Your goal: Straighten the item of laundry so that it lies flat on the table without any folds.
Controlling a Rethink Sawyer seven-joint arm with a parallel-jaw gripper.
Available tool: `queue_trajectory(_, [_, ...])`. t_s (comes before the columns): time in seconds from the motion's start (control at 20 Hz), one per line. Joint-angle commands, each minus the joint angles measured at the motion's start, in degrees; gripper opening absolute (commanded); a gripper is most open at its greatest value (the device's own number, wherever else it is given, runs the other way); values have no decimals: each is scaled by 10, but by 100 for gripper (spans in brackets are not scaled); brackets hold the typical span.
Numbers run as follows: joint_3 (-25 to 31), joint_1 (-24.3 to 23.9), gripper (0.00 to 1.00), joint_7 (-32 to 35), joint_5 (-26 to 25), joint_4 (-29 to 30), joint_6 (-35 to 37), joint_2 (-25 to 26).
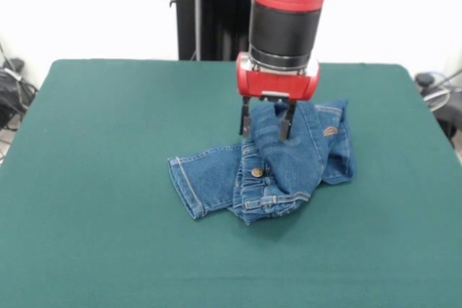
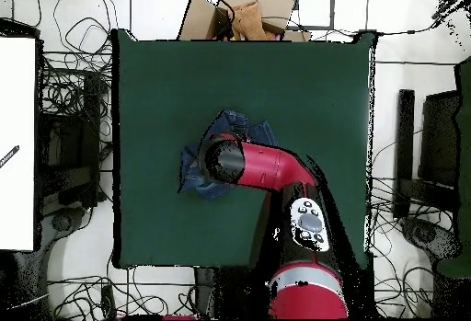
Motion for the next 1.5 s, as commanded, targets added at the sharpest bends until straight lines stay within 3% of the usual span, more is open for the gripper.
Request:
queue_trajectory(0.05, [25,9,100,64,-17,-18,-4,26])
queue_trajectory(1.5, [51,26,100,53,-16,13,15,-8])
